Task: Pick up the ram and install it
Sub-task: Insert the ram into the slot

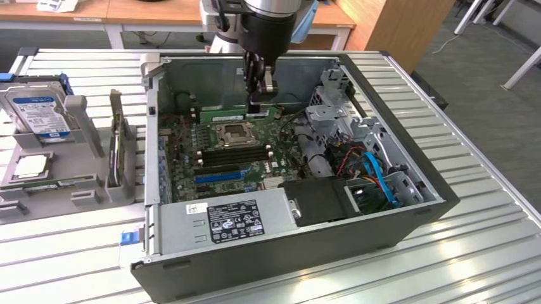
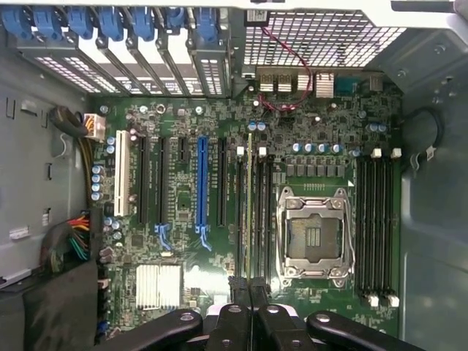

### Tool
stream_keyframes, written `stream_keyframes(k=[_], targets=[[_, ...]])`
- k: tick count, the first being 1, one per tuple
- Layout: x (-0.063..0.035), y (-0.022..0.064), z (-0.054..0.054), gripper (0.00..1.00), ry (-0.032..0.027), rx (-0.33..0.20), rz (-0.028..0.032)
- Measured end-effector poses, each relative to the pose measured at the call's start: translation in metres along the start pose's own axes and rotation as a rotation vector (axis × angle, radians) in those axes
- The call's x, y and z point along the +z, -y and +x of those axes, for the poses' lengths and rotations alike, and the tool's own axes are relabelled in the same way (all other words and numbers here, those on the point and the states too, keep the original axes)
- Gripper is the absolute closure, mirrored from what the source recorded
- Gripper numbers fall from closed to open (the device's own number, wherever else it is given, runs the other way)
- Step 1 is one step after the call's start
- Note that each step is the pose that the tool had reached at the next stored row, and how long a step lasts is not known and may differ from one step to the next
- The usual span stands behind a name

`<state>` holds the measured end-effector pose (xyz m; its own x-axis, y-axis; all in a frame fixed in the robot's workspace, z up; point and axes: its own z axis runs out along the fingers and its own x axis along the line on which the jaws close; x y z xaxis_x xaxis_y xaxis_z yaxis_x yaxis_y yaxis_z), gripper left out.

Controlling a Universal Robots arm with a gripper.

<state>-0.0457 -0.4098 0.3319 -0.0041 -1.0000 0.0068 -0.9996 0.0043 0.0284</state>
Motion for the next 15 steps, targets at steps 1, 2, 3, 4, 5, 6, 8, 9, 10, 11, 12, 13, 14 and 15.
stream_keyframes(k=[1,2,3,4,5,6,8,9,10,11,12,13,14,15], targets=[[0.0008,0.0,0.0,0.88,0.0,0.0,-0.0001],[0.0016,0.0001,0.0,0.88,0.0,0.0,0.0],[0.0023,0.0001,0.0,0.88,0.0,0.0,0.0],[0.0031,0.0001,0.0,0.88,0.0,0.0,0.0],[0.0039,0.0001,0.0,0.88,0.0001,0.0,0.0],[0.0047,0.0001,0.0,0.88,0.0001,0.0,0.0],[0.0062,0.0002,0.0,0.88,0.0001,0.0,0.0],[0.0069,0.0002,0.0,0.88,0.0,0.0,0.0],[0.0077,0.0002,0.0,0.88,0.0001,0.0,0.0],[0.0085,0.0002,0.0,0.88,0.0001,0.0,0.0],[0.0092,0.0003,0.0,0.88,0.0,0.0,-0.0001],[0.01,0.0003,0.0,0.88,0.0,0.0,0.0],[0.0108,0.0003,0.0,0.88,0.0001,0.0,0.0],[0.0116,0.0004,0.0,0.88,0.0,0.0,0.0]])
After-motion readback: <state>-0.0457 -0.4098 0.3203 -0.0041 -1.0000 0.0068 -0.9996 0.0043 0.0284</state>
